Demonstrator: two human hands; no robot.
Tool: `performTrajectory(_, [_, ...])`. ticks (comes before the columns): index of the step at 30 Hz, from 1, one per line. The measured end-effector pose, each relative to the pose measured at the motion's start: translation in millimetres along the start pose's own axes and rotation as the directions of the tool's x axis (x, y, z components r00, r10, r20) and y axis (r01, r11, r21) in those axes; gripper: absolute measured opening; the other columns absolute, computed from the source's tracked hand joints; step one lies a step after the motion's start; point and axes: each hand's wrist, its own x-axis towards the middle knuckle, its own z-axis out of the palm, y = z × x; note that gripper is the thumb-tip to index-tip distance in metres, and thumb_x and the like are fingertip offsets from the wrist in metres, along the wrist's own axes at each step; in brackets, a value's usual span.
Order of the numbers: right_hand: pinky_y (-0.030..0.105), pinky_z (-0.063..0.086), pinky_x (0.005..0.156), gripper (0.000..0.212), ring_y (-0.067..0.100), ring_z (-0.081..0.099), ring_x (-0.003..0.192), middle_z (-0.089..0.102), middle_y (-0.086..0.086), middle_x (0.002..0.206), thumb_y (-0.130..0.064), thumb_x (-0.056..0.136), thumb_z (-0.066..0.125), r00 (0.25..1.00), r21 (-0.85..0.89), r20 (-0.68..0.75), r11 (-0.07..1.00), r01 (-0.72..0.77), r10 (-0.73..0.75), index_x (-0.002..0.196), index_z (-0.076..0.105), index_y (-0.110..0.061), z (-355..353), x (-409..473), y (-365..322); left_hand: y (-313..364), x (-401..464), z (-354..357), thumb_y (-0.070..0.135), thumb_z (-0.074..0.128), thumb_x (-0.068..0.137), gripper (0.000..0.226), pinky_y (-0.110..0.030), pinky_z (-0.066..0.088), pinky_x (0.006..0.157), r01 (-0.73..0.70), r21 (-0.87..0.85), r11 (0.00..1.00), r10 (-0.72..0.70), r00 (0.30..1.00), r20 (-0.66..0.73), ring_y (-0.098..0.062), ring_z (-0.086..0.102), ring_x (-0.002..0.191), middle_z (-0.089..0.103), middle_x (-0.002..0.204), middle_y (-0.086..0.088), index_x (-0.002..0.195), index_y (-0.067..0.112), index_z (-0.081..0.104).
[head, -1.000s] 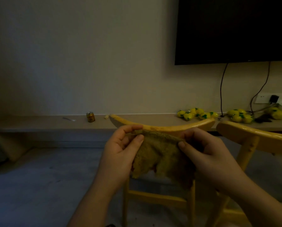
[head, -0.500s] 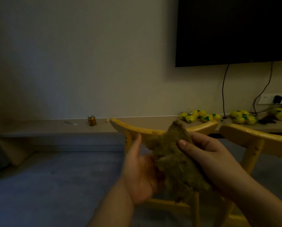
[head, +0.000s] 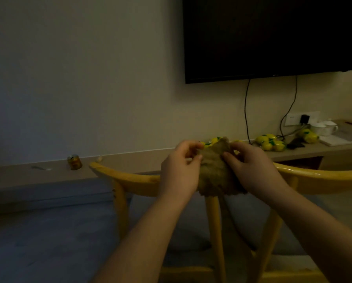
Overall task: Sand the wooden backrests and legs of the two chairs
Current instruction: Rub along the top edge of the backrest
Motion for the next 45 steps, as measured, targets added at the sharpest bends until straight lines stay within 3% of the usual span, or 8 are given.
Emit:
performTrajectory(6, [0.042, 0.049, 0.074, 0.036, 0.038, 0.061, 0.102, 0.069, 0.011, 0.105, -0.029, 0.097, 0.054, 0.982, -0.61, 0.145, 0.77, 0.186, -0.122, 0.133, 0.048, -0.026, 12.8, 41.2, 26.5, -28.8, 43.8, 35.7, 0.028, 0.066, 0.094, 0.028, -0.037, 0.055, 0.097, -0.042, 0.468, 0.883, -0.028, 0.989, 0.143, -0.023, 0.069, 0.109, 0.076, 0.115, 0.003, 0.12, 0.032, 0.075])
performTrajectory(10, [0.042, 0.045, 0.079, 0.038, 0.033, 0.048, 0.106, 0.059, 0.008, 0.11, -0.029, 0.089, 0.065, 0.945, -0.723, 0.233, 0.609, 0.326, -0.228, 0.126, 0.055, -0.027, 15.7, 41.5, 40.6, -54.0, 48.8, 42.4, 0.045, 0.057, 0.096, 0.024, -0.035, 0.043, 0.099, -0.054, 0.621, 0.782, -0.039, 0.99, 0.135, -0.025, 0.057, 0.114, 0.069, 0.112, 0.005, 0.112, 0.044, 0.075])
performTrajectory(13, [0.043, 0.042, 0.087, 0.052, 0.032, 0.044, 0.113, 0.048, 0.009, 0.122, -0.034, 0.083, 0.068, 0.879, -0.676, 0.352, 0.561, 0.477, -0.323, 0.132, 0.053, -0.026, 16.0, 42.1, 44.1, -56.7, 46.1, 37.6, 0.053, 0.05, 0.097, 0.024, -0.039, 0.037, 0.098, -0.064, 0.682, 0.729, -0.06, 0.986, 0.156, -0.027, 0.046, 0.114, 0.055, 0.112, 0.005, 0.108, 0.053, 0.072])
performTrajectory(18, [0.045, 0.043, 0.097, 0.048, 0.025, 0.055, 0.111, 0.056, 0.0, 0.12, -0.051, 0.103, 0.023, 0.768, -0.513, 0.509, 0.579, 0.633, -0.388, 0.135, 0.047, -0.026, 34.5, 35.7, 41.2, -53.6, 26.9, 3.4, 0.055, 0.035, 0.102, 0.046, -0.041, 0.034, 0.107, -0.22, 0.692, 0.688, 0.09, 0.972, 0.219, -0.021, 0.043, 0.129, 0.053, 0.135, 0.009, 0.139, 0.04, 0.056])
performTrajectory(26, [0.042, 0.048, 0.074, 0.056, 0.029, 0.062, 0.086, 0.063, 0.004, 0.1, -0.064, 0.098, 0.02, 0.682, -0.542, 0.56, 0.414, 0.731, -0.471, 0.11, 0.055, -0.022, 87.4, 35.2, 22.4, -88.0, 12.6, -82.6, 0.066, 0.01, 0.096, 0.082, -0.044, 0.027, 0.119, -0.317, 0.772, 0.55, 0.131, 0.946, 0.296, -0.02, 0.025, 0.153, 0.039, 0.161, 0.001, 0.157, 0.019, 0.039])
performTrajectory(33, [0.037, 0.051, 0.063, 0.066, 0.027, 0.063, 0.071, 0.065, 0.003, 0.086, -0.067, 0.098, 0.024, 0.658, -0.57, 0.479, 0.364, 0.736, -0.581, 0.102, 0.067, -0.017, 80.8, 38.5, 38.6, -104.7, 9.2, -67.1, 0.05, 0.029, 0.104, 0.06, -0.042, 0.051, 0.094, -0.386, 0.758, 0.526, 0.289, 0.919, 0.268, -0.025, 0.064, 0.118, 0.067, 0.134, -0.003, 0.139, 0.013, 0.062])
performTrajectory(38, [0.039, 0.047, 0.084, 0.075, 0.025, 0.062, 0.093, 0.065, 0.003, 0.103, -0.076, 0.092, 0.014, 0.723, -0.648, 0.571, 0.327, 0.688, -0.39, 0.105, 0.062, -0.02, 36.7, 54.2, 57.1, -107.7, 10.4, -60.1, 0.051, 0.031, 0.103, 0.057, -0.042, 0.05, 0.084, -0.368, 0.786, 0.496, 0.282, 0.925, 0.255, -0.027, 0.067, 0.105, 0.073, 0.121, -0.002, 0.131, 0.014, 0.067])
performTrajectory(45, [0.037, 0.042, 0.063, 0.065, 0.031, 0.062, 0.073, 0.065, 0.005, 0.081, -0.062, 0.099, 0.014, 0.814, -0.637, 0.34, 0.522, 0.567, -0.47, 0.087, 0.062, -0.02, 88.6, 37.0, 29.5, -111.5, 9.0, -61.5, 0.049, 0.034, 0.103, 0.056, -0.042, 0.049, 0.085, -0.373, 0.782, 0.5, 0.33, 0.916, 0.226, -0.027, 0.067, 0.105, 0.072, 0.124, -0.003, 0.131, 0.014, 0.067])
